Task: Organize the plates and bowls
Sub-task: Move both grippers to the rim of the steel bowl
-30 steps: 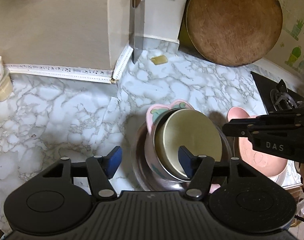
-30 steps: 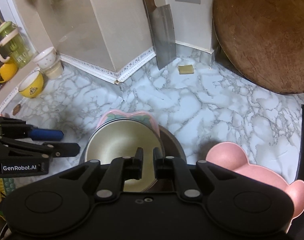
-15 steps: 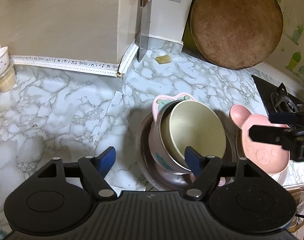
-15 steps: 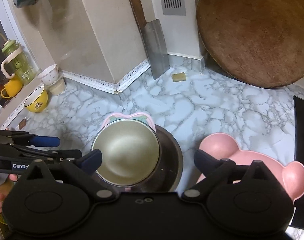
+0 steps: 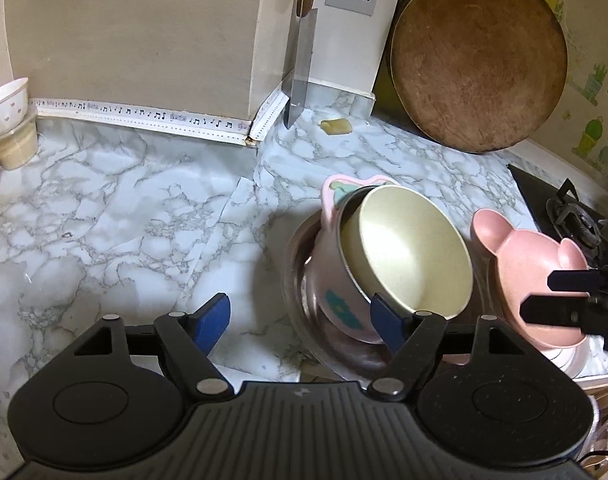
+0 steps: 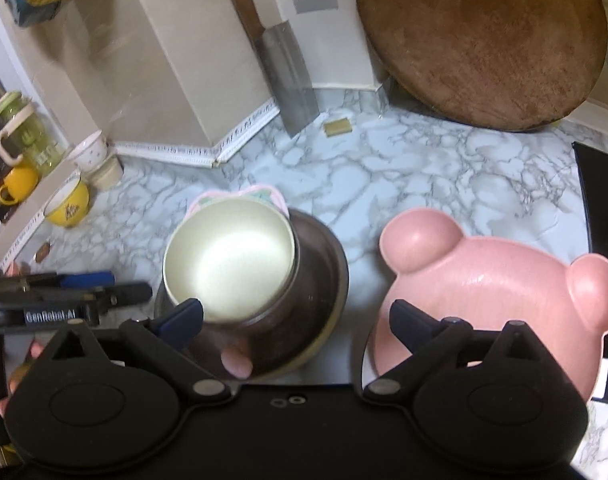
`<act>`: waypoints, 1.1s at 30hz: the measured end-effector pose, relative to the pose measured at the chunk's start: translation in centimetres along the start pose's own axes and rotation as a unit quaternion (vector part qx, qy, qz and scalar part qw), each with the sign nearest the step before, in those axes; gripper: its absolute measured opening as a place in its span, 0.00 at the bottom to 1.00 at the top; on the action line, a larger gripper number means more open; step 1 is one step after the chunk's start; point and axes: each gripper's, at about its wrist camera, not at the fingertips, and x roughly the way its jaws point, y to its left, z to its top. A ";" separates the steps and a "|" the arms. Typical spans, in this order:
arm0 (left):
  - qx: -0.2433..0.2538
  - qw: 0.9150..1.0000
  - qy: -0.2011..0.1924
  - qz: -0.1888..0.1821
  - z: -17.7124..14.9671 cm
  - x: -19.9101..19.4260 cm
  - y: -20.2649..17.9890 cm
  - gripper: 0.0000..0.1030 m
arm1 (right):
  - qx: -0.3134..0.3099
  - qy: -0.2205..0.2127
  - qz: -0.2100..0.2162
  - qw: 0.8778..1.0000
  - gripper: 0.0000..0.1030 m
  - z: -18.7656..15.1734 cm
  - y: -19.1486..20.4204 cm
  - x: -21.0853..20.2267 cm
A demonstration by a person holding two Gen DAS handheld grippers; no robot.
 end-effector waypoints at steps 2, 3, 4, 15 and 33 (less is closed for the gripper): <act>0.005 1.000 -0.002 0.002 -0.1 0.5 0.2 0.75 | -0.009 0.006 -0.002 1.000 0.94 -0.5 0.4 0.2; 0.005 1.000 -0.003 0.000 -0.1 0.7 0.3 0.75 | -0.009 0.010 -0.002 1.000 0.93 -0.7 0.4 0.4; 0.005 1.000 -0.001 -0.001 -0.1 1.0 0.5 0.75 | -0.008 0.014 -0.002 1.000 0.93 -0.9 0.5 0.6; -0.040 0.998 0.043 -0.035 0.7 4.5 3.7 0.75 | 0.044 0.050 0.004 0.998 0.71 -2.0 0.0 3.1; -0.051 0.994 0.086 -0.034 1.5 7.9 3.9 0.43 | 0.123 0.075 -0.014 0.989 0.32 -0.7 -1.8 6.7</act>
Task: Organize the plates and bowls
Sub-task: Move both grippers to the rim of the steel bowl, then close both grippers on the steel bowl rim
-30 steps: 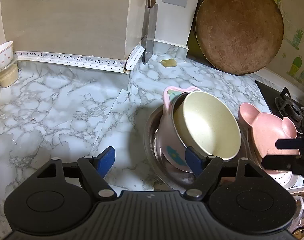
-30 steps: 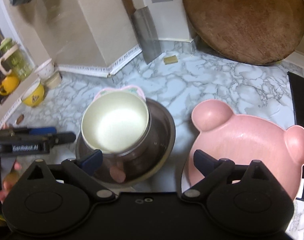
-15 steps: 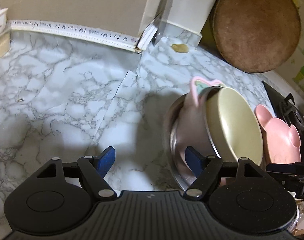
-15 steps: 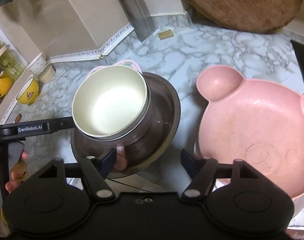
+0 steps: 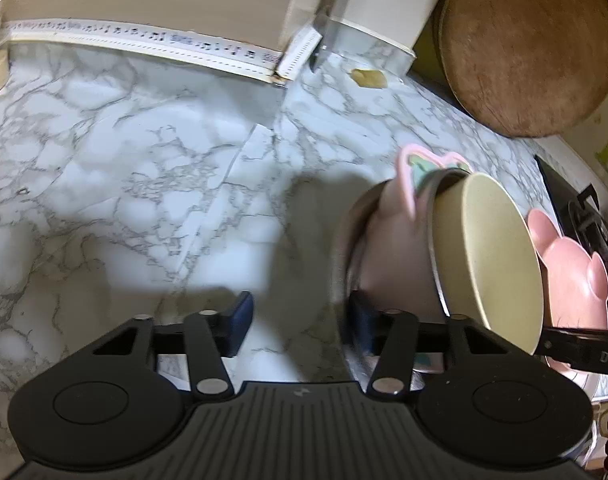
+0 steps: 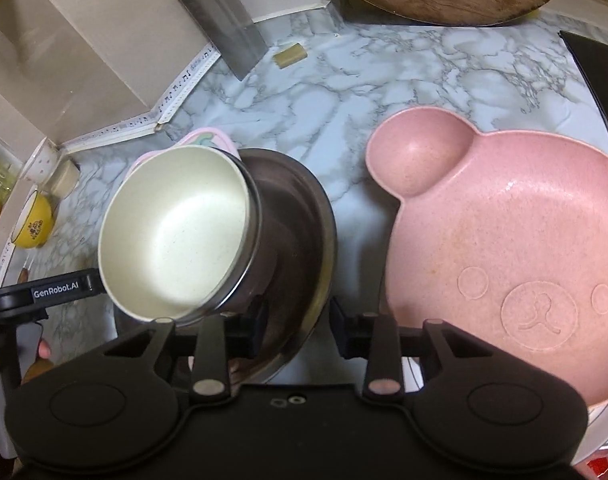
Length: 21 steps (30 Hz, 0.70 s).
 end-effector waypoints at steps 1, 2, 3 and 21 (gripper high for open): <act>0.005 1.000 -0.001 -0.002 0.0 -0.1 -0.2 0.36 | -0.002 0.001 0.000 1.000 0.31 0.0 0.1 0.2; 0.010 1.000 -0.002 -0.001 -0.1 -0.1 -0.5 0.31 | -0.005 0.000 -0.005 1.000 0.30 0.0 0.3 0.3; 0.016 1.000 -0.003 0.002 -0.1 -0.1 -0.9 0.30 | -0.009 -0.002 -0.012 1.000 0.29 0.0 0.5 0.4; 0.091 0.994 -0.031 0.057 -1.0 -1.7 -4.2 0.13 | -0.083 -0.029 -0.054 0.995 0.19 -0.5 2.1 0.1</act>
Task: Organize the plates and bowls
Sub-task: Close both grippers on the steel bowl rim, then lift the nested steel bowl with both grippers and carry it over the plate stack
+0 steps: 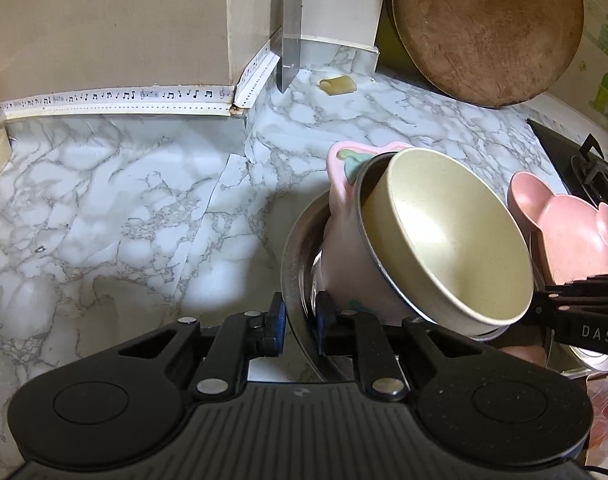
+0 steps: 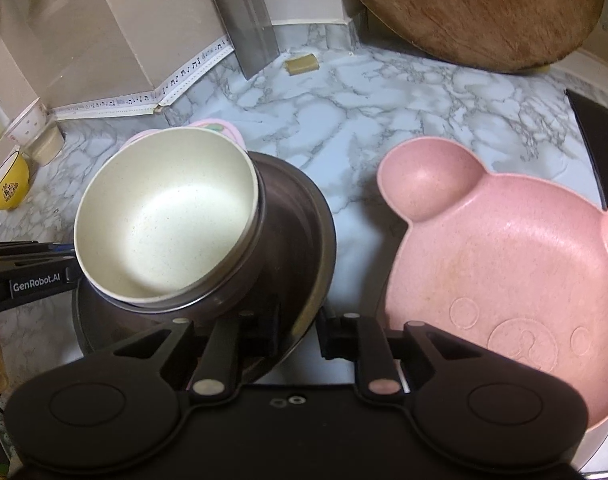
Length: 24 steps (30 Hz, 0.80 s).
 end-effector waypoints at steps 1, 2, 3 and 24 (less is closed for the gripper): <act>-0.001 1.000 -0.001 0.000 0.0 -0.2 0.0 0.14 | -0.001 -0.001 0.000 1.000 0.19 0.0 0.1 -0.1; -0.002 1.000 -0.002 -0.001 0.0 -0.4 0.1 0.14 | -0.002 -0.002 0.002 1.000 0.19 0.0 0.1 -0.3; -0.002 1.000 -0.005 -0.003 0.0 -0.6 0.1 0.14 | -0.004 -0.004 0.004 1.000 0.19 0.0 0.1 -0.5; 0.068 0.995 -0.055 -0.037 2.9 -5.4 -7.9 0.14 | 0.005 -0.081 -0.016 0.997 0.19 0.4 -4.5 -9.2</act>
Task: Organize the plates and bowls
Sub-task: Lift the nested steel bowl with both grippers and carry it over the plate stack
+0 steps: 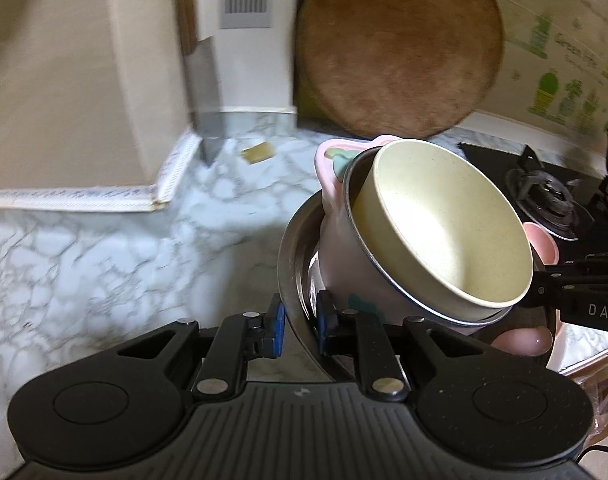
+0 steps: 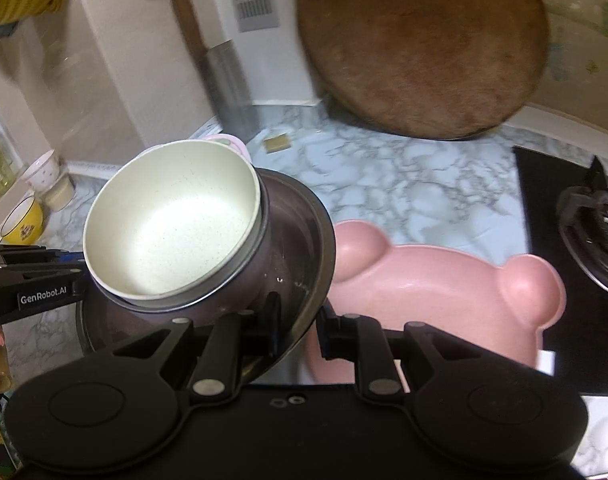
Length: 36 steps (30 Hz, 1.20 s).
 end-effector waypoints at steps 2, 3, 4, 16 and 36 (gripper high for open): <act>0.010 1.000 0.000 -0.008 0.4 0.4 -1.2 0.14 | 0.005 -0.002 -0.009 1.000 0.19 -0.2 -1.0 -0.6; 0.015 1.000 -0.001 -0.012 0.5 0.5 -1.9 0.14 | 0.008 -0.003 -0.012 1.000 0.19 -0.2 -1.6 -0.9; 0.022 1.000 -0.002 -0.015 0.7 0.7 -2.6 0.14 | 0.012 -0.004 -0.016 1.000 0.19 -0.3 -2.2 -1.3; 0.077 0.995 -0.004 -0.056 2.1 3.1 -10.4 0.14 | 0.067 -0.011 -0.058 0.996 0.19 -1.4 -9.6 -4.2; 0.087 0.994 0.021 -0.065 -0.2 7.3 -12.7 0.15 | 0.078 0.004 -0.079 0.994 0.19 -3.8 -12.6 -2.0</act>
